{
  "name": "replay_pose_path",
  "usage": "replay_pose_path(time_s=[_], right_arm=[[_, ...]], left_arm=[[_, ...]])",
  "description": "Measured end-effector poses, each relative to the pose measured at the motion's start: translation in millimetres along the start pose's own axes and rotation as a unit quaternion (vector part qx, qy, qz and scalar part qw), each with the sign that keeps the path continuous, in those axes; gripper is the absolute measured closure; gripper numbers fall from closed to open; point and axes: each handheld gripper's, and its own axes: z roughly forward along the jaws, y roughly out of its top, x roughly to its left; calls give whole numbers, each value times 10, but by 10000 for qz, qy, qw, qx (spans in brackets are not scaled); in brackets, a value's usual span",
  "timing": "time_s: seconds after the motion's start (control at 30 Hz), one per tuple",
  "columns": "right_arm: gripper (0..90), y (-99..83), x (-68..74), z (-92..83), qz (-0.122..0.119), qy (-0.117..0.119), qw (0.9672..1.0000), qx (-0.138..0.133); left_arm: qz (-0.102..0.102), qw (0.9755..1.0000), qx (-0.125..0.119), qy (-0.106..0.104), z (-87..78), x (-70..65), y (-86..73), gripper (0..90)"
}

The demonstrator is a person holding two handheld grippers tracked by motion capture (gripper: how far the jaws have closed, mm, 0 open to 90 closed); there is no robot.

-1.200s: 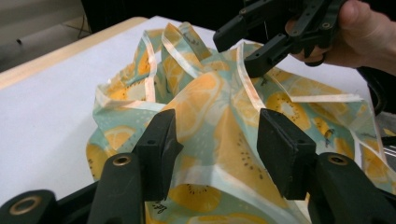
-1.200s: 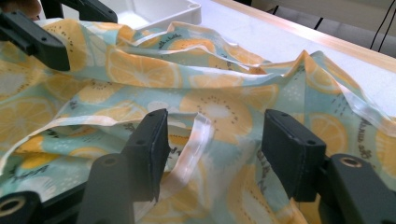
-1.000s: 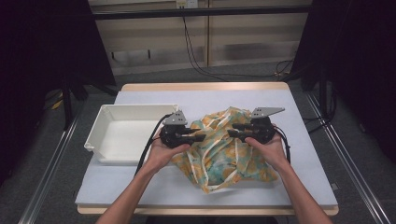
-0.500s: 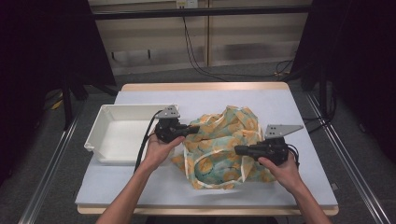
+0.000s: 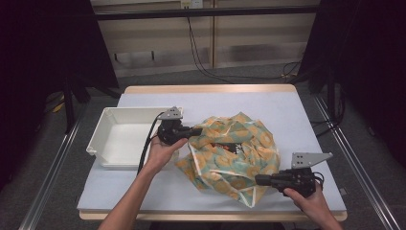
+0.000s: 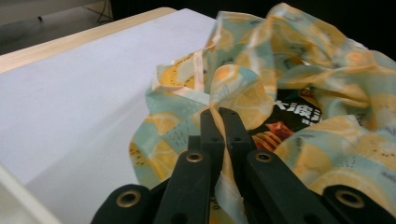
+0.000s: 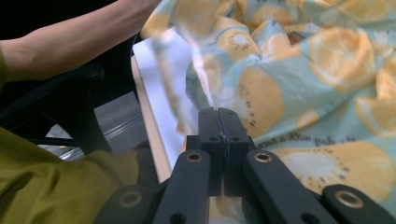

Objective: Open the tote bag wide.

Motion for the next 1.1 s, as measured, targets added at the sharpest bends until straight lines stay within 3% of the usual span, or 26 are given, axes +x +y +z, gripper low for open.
replay_pose_path(time_s=[0.13, 0.27, 0.33, 0.43, 0.63, 0.77, 0.9, 1.0, 1.1], right_arm=[[899, -97, 78, -105, -7, 31, 10000, 47], [897, -135, 60, -157, 6, -195, 9998, -50], [882, -110, 41, -146, -33, -289, 9996, -70], [760, -29, 26, -120, -121, -422, 9990, -107], [681, 105, 22, -128, -192, -580, 9978, -242], [640, 185, -2, -184, -203, -739, 9964, -373], [624, 274, -88, -215, -193, -932, 9944, -455], [631, 356, -181, -217, -172, -1116, 9923, -510], [641, 440, -274, -203, -136, -1203, 9911, -555]], left_arm=[[-15, 10000, -37, 27, -26, 12, -12, 896], [13, 10000, -4, -4, -8, -3, -42, 847], [37, 10000, -8, -37, -13, -62, -36, 801], [170, 9998, -46, -19, -56, -117, -7, 720], [187, 9994, -267, 61, -221, -198, 31, 592], [446, 9977, -505, 14, -371, -344, 88, 562], [651, 9957, -631, -190, -421, -515, 155, 564], [802, 9935, -599, -536, -338, -670, 199, 608], [796, 9918, -507, -863, -179, -776, 232, 627]])
